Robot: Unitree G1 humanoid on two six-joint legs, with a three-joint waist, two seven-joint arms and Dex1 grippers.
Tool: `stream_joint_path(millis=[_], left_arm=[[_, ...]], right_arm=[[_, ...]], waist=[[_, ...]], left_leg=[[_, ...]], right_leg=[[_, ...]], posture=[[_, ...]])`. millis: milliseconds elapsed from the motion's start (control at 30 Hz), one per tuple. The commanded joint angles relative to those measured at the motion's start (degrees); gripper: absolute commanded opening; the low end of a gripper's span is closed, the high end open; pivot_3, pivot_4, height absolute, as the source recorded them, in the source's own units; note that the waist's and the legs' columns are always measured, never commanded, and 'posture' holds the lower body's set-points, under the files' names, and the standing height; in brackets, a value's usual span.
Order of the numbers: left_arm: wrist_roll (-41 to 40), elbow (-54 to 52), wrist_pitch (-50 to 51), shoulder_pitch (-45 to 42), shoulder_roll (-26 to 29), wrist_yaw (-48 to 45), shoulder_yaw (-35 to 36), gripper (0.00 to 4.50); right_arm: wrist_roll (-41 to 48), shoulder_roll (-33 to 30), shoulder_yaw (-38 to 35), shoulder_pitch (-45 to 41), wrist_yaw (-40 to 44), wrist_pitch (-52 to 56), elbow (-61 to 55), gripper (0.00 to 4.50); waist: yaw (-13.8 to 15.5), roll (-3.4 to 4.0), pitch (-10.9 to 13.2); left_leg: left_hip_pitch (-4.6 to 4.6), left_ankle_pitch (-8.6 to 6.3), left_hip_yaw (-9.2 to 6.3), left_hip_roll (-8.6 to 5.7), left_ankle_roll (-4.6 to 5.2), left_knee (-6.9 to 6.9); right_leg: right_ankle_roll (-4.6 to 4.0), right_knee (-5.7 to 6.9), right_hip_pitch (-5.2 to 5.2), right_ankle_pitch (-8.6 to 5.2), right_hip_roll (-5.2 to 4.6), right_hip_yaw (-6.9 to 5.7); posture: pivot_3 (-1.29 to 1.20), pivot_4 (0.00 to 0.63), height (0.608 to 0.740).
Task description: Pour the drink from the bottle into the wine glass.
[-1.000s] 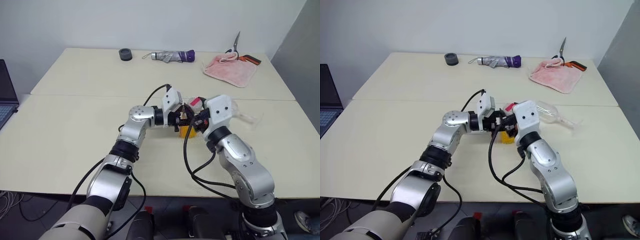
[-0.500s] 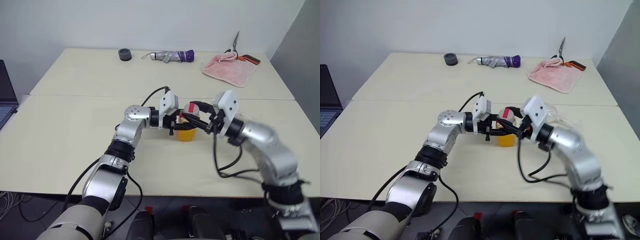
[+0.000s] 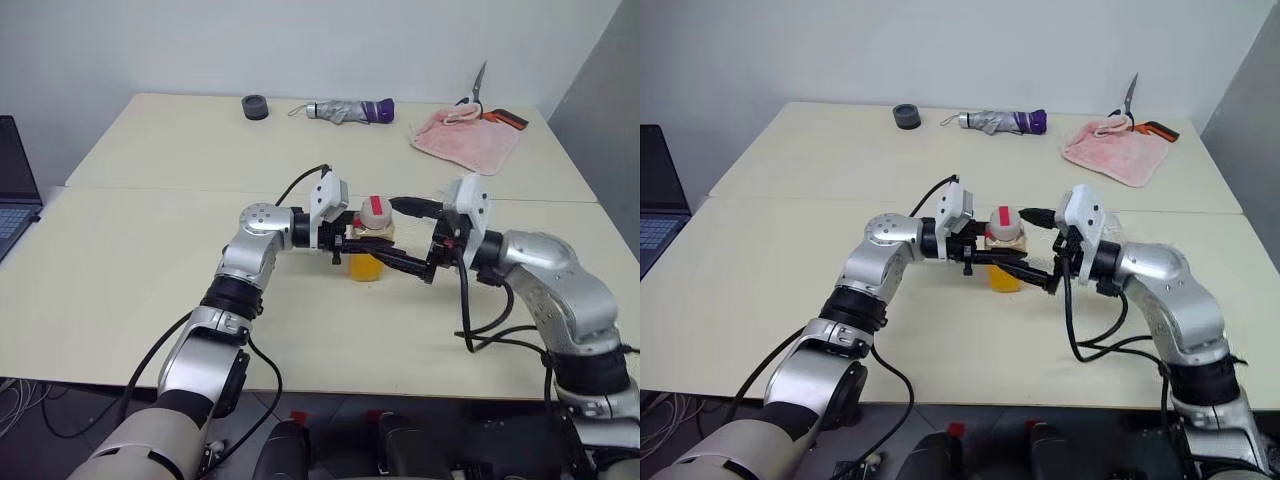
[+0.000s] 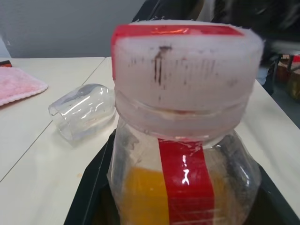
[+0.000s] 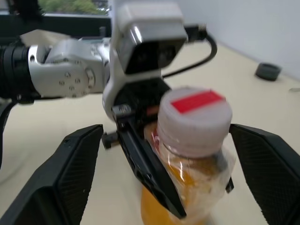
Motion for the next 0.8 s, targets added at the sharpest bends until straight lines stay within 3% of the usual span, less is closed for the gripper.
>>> stream_joint_path(millis=[33,233,800], left_arm=[[-1.45,-2.27,-0.60,-0.72,-0.42,0.33,1.12,1.80],[-1.21,-1.38,-1.08,-1.10,-0.49,-0.42,0.91,1.80],[-1.29,-1.33,-0.93,-0.94,-0.25,-0.95,0.84,1.80]], right_arm=[[-4.13,2.61,1.44,2.69,-8.86,-0.34,-7.93,4.50],[-12.02,9.34,6.87,2.63,-19.33,-2.03,-8.58,4.50],[-13.46,10.64,4.03,3.29,-21.79,-2.72,-7.20,4.50]], waist=[[-0.04,0.00,0.00],[-0.35,0.01,0.00],[-0.13,0.01,0.00]], left_leg=[[0.02,0.00,-0.02,0.00,0.00,0.00],[0.09,0.01,0.02,0.07,-0.02,0.00],[0.06,0.01,0.01,0.04,-0.01,0.00]], right_leg=[[0.00,0.01,0.00,0.00,0.02,-0.01],[0.00,0.08,0.00,-0.01,0.14,0.03],[0.00,0.04,0.00,0.00,0.10,0.02]], posture=[[0.00,0.150,0.740],[0.00,0.150,0.740],[0.00,0.150,0.740]])
